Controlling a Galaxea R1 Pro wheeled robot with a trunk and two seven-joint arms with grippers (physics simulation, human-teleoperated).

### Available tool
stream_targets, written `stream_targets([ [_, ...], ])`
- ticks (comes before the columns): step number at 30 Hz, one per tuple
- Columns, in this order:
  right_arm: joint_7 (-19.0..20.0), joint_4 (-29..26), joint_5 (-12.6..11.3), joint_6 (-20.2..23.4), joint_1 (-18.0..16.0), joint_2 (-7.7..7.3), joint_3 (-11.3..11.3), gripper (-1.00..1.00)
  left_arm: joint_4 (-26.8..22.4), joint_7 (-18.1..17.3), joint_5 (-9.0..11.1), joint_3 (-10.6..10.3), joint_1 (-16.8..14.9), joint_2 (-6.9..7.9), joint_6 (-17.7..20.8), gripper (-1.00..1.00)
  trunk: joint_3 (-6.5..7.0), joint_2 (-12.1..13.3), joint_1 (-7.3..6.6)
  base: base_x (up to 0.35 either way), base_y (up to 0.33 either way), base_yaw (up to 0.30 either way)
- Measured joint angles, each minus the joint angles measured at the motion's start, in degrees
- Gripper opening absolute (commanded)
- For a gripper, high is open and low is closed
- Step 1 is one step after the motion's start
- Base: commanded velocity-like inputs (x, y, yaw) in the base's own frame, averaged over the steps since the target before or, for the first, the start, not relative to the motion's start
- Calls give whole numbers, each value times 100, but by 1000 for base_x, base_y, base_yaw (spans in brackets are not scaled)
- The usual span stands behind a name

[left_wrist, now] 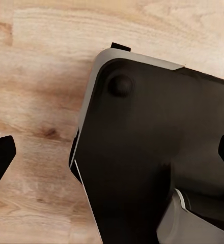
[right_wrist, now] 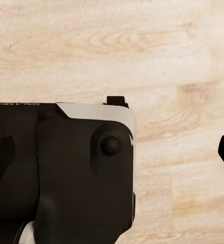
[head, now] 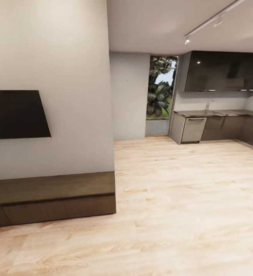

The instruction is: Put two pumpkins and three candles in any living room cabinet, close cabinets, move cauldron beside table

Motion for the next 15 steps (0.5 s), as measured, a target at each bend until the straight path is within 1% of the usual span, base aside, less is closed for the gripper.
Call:
stream_targets([
  [8,0,0,0,0,0,0,0,100,2,0,0,0,0,0,0,100,1,0,0,270,0,-4],
  [15,0,-1,0,-4,-1,1,0,100,3,0,0,0,-1,0,0,100,34,-3,0,273,0,-68],
])
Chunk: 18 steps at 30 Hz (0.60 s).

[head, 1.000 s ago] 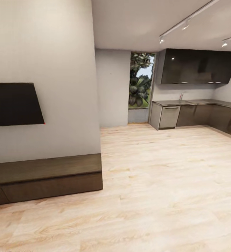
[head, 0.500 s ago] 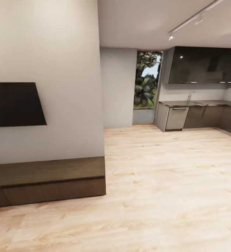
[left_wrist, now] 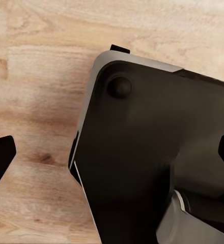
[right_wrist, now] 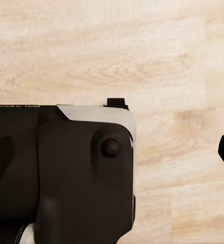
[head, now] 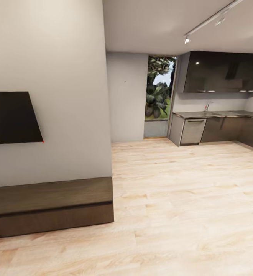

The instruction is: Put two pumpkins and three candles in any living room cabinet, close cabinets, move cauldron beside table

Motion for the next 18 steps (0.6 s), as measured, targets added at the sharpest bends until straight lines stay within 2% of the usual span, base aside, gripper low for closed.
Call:
stream_targets([
  [4,0,0,0,-2,0,5,0,100,0,0,0,0,0,-2,0,100,4,1,2,167,0,-9],
  [14,0,0,3,-13,0,-9,2,100,-1,0,0,0,0,0,-5,100,5,0,3,30,-2,-1],
  [18,0,5,2,-19,0,-10,5,100,-1,0,0,0,0,0,-4,100,5,-1,2,148,-58,0],
])
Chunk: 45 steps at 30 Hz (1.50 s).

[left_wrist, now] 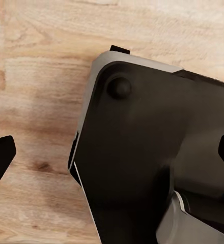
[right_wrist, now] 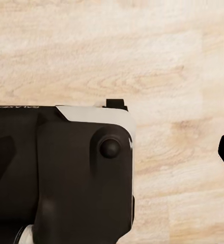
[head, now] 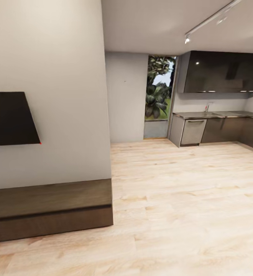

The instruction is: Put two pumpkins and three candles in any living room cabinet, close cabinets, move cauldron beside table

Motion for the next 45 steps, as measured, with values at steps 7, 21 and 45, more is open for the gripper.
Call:
stream_targets([
  [7,0,1,4,3,0,0,-5,100,0,0,0,0,0,-2,-2,100,0,0,-1,285,-102,0],
  [21,0,3,2,3,0,0,-5,100,-8,0,8,6,0,-24,-20,100,0,1,1,143,-51,0],
  [45,29,-77,0,-27,0,-8,-24,100,-142,-19,63,9,-6,-187,25,100,0,1,1,1,0,0],
])
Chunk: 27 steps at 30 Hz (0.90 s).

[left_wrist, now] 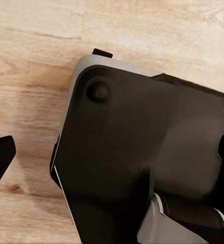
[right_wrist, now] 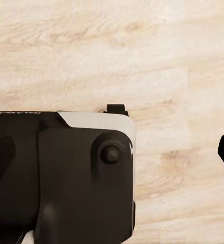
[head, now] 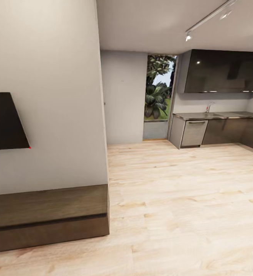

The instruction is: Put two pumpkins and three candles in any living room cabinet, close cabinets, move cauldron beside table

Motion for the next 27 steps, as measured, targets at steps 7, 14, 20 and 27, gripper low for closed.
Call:
stream_targets([
  [7,5,-703,-15,34,-1,5,14,100,-790,2,455,-2,-8,-97,323,100,1,0,0,0,0,0],
  [14,26,-972,-17,50,-4,1,12,100,-1485,9,1046,-10,-117,-102,950,100,0,0,0,0,0,0],
  [20,77,-1410,-21,196,-17,0,9,100,-1845,10,1478,-11,-368,-95,1154,100,0,0,0,0,0,0],
  [27,110,-2063,-29,949,-140,6,11,100,-1969,-11,1773,-9,-611,-90,1207,100,1,0,0,0,0,0],
])
